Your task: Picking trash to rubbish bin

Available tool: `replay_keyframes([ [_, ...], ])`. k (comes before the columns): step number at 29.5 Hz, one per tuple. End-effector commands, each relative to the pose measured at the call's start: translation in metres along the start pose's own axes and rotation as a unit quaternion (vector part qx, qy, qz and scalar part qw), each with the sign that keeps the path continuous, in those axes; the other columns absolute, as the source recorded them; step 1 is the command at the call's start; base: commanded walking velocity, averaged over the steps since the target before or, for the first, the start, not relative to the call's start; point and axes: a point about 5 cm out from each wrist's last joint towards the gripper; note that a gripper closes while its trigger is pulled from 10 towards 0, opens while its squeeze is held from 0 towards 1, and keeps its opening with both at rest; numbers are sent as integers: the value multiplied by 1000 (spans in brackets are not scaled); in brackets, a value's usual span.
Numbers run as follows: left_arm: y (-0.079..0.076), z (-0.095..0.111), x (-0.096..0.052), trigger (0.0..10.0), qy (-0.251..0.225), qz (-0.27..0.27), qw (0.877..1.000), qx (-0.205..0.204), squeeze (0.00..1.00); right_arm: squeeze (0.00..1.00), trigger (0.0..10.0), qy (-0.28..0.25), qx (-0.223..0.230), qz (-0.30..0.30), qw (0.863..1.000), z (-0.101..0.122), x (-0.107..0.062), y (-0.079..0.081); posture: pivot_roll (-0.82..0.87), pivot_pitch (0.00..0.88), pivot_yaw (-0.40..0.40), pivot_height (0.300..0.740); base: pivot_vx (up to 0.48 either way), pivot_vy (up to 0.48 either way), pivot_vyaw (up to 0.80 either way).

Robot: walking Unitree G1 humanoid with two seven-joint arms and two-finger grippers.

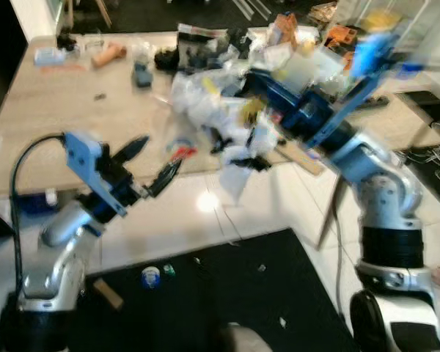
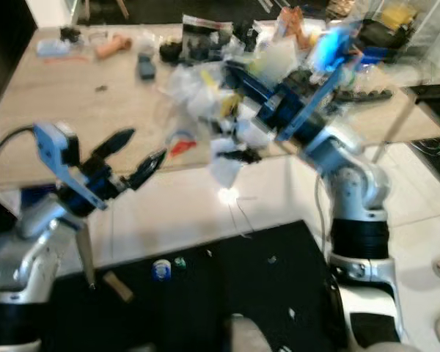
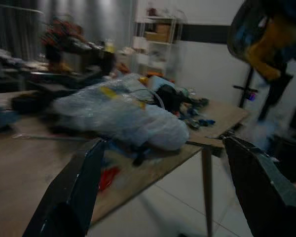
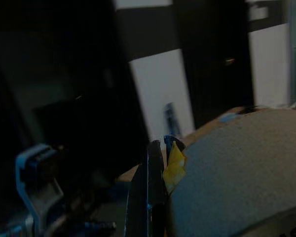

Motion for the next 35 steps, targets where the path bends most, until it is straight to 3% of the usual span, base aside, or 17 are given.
replay_keyframes([
  [1, 0, -6, 0, 10000, 12, 0, 1000, 0, 0, 0, 10000, 27, -1, -29, 999, -15, -11, -9, -50, 0, -50, 740, -480, 0, 0],
  [11, -2, -16, 2, 10000, 22, 0, 1000, -13, 0, 0, 10000, 88, 22, -84, 992, -53, -28, -14, -45, 0, -53, 740, -480, 0, 0],
  [17, -6, -26, 11, 10000, 21, 4, 1000, -18, 0, 0, 10000, 128, 25, -142, 981, -72, -33, -23, -45, 0, -52, 740, 0, 0, -519],
  [23, -20, -45, 25, 10000, 16, 7, 1000, -26, 0, 0, 10000, 169, 36, -147, 974, -104, -34, -12, -40, 0, -56, 740, 0, 0, -788],
  [28, -27, -51, 28, 10000, 17, -7, 999, -36, 0, 0, 10000, 167, 39, -145, 974, -104, -32, -12, -38, 0, -58, 740, 0, 0, -788],
  [35, -23, -50, 28, 10000, 17, -9, 999, -36, 0, 0, 10000, 165, 43, -151, 974, -107, -32, -14, -36, 0, -53, 740, 0, 0, -788],
])
Point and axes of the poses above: a point about 5 cm out from each wrist's last joint towards the gripper, its own x axis pointing out of the wrist towards the gripper, its own z axis along the axis of the wrist's last joint, y = z × x, and after that the axes turned 14 degrees about -x, right-handed
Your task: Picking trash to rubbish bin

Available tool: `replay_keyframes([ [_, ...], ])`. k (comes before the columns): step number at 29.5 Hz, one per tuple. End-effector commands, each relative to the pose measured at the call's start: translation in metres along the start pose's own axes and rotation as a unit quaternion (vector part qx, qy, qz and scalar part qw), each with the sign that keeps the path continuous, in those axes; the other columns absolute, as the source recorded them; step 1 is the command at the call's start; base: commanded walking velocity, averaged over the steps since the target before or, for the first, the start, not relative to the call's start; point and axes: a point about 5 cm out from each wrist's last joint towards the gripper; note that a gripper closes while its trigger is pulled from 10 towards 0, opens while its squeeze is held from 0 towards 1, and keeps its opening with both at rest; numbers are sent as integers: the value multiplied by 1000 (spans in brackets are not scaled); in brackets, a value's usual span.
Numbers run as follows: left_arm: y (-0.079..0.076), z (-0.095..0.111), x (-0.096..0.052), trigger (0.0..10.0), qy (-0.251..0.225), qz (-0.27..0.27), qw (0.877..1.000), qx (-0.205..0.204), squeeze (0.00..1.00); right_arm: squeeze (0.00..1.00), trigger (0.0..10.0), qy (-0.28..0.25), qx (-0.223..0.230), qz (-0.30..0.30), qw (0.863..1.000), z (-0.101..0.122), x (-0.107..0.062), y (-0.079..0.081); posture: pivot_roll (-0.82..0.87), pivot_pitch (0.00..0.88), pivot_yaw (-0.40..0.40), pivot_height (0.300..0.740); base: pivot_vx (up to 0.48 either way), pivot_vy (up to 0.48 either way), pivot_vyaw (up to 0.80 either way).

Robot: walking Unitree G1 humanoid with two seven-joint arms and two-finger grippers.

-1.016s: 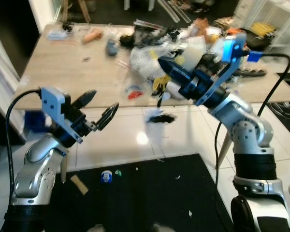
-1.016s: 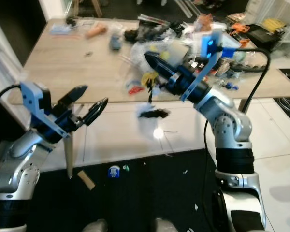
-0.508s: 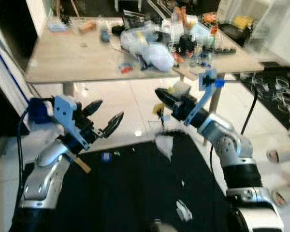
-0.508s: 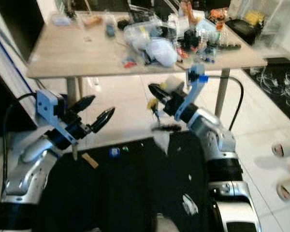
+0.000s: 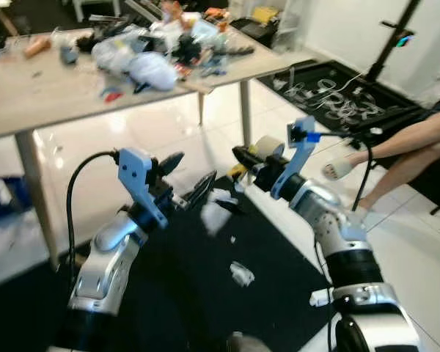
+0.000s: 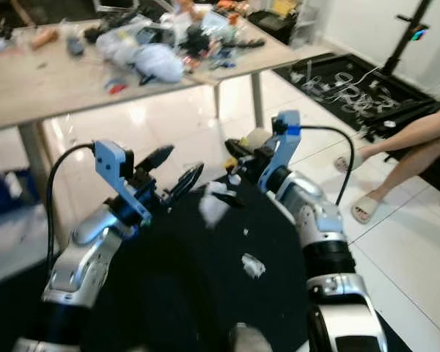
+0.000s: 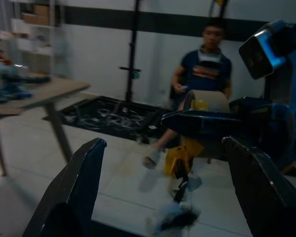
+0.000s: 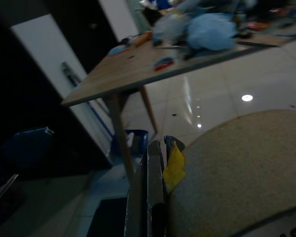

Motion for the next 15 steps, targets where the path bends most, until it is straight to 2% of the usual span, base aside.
replay_keyframes([
  [1, 2, 0, 1, 10000, 2, -1, 1000, 5, 0, 0, 10000, -1, -8, -4, 1000, 1, 1, -2, -36, 0, -53, 740, 0, 0, -788],
  [15, 1, -2, 3, 10000, 2, -4, 1000, 9, 0, 0, 10000, -5, -7, 1, 1000, -1, 2, -2, -35, 0, -52, 740, 0, 0, -788],
])
Point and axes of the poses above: a point about 5 cm out from each wrist's last joint towards the gripper, its own x axis pointing out of the wrist towards the gripper, its own z axis along the axis of the wrist's last joint, y = z × x, and after that the axes turned 14 degrees about -x, right-handed
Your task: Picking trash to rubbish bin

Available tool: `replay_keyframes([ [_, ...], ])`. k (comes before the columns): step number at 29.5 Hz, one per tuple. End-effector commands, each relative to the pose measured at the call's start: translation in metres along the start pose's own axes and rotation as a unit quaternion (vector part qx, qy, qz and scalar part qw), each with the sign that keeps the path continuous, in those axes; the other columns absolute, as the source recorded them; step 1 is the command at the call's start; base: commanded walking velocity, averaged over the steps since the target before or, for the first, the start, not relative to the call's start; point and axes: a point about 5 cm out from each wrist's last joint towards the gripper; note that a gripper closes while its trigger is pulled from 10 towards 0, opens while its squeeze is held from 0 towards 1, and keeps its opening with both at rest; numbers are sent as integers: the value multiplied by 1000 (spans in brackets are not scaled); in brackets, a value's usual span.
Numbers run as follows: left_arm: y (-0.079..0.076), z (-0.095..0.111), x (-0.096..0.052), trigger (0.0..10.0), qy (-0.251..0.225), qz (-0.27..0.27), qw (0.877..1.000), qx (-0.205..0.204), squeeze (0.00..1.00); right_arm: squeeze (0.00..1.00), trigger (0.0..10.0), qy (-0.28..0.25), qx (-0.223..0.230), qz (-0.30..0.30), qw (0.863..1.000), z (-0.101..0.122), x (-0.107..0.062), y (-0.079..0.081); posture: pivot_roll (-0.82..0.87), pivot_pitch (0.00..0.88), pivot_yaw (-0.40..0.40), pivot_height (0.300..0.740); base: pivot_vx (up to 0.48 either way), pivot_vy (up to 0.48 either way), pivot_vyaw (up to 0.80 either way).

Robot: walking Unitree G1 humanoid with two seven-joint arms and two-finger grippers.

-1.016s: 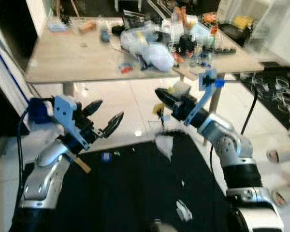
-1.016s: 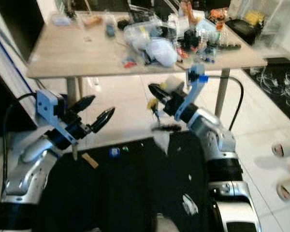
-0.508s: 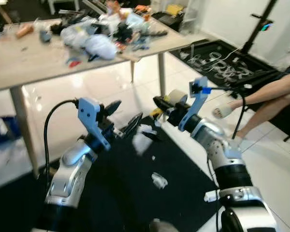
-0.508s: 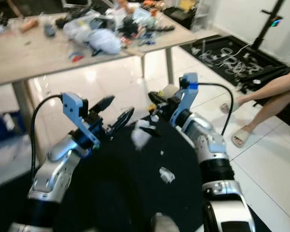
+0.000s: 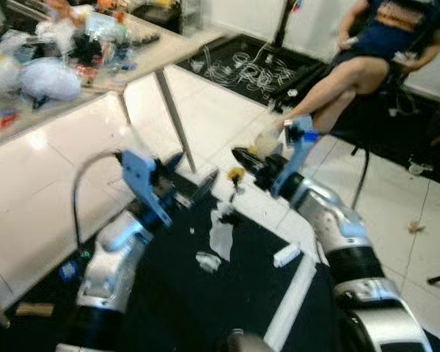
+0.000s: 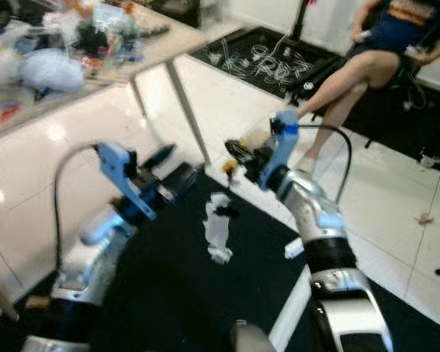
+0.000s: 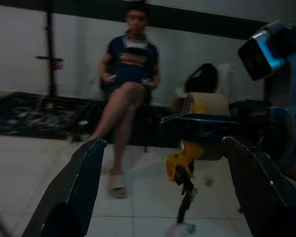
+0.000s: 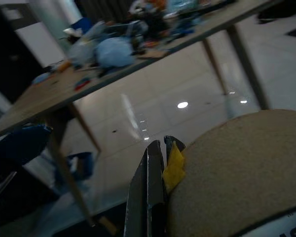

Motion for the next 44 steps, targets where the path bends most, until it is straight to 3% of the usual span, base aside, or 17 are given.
replay_keyframes([
  [1, 0, -2, -1, 10000, 2, -1, 1000, 3, 0, 0, 10000, -5, -3, 3, 1000, 2, 1, 0, -35, 0, -52, 740, 0, 0, -788],
  [44, 1, -5, -1, 10000, 6, -6, 1000, 2, 0, 0, 10000, -4, 0, 28, 1000, -4, 2, 3, -68, 0, -28, 740, 0, 0, -788],
])
Point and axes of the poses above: a point about 5 cm out from each wrist's last joint towards the gripper, its own x axis pointing out of the wrist towards the gripper, its own z axis along the axis of the wrist's last joint, y = z × x, and after that the axes turned 14 degrees about -x, right-handed
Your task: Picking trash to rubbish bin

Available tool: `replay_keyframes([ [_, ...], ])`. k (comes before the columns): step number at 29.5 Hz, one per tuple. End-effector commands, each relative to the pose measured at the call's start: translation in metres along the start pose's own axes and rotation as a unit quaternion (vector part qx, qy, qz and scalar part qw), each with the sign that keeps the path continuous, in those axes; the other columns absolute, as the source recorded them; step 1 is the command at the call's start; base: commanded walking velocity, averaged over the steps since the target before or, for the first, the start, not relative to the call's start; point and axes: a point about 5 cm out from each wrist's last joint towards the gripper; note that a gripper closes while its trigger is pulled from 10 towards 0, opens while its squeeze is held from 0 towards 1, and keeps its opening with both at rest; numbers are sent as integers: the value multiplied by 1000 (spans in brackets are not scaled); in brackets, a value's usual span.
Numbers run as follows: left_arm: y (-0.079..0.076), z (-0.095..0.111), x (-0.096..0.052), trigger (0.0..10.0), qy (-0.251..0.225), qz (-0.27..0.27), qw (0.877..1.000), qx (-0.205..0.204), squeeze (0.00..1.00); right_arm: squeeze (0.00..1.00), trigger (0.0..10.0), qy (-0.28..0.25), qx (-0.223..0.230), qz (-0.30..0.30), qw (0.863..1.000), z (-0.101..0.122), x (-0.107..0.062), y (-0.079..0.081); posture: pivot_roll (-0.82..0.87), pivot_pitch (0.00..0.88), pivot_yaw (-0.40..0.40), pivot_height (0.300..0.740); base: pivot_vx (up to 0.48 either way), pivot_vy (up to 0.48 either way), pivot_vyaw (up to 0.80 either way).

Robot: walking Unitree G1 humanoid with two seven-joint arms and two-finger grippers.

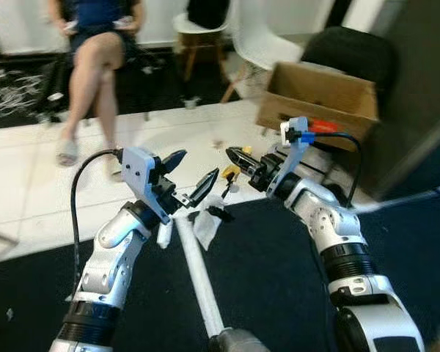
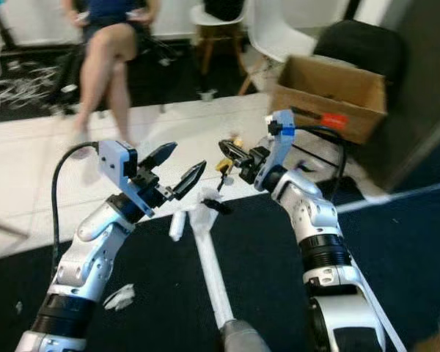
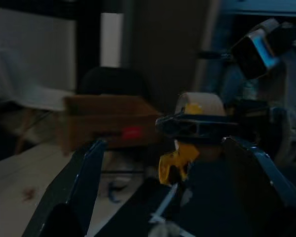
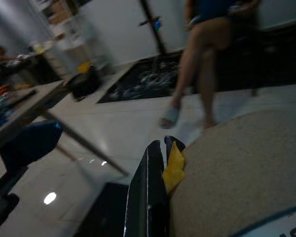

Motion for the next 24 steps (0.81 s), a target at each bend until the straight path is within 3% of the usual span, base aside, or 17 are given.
replay_keyframes([
  [1, 1, -3, -2, 10000, 5, 2, 1000, 0, 0, 0, 10000, 2, 0, 5, 1000, -3, 0, 2, -68, 0, -28, 740, 0, 0, -788],
  [24, 1, -1, -2, 10000, -2, 8, 1000, 3, 0, 0, 10000, 0, 3, 8, 1000, -3, 1, 2, -43, 0, -43, 740, 0, 0, -788],
])
Point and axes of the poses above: a point about 5 cm out from each wrist's last joint towards the gripper, its own x axis pointing out of the wrist towards the gripper, its own z axis along the axis of the wrist's last joint, y = z × x, and after that the axes turned 14 degrees about -x, right-handed
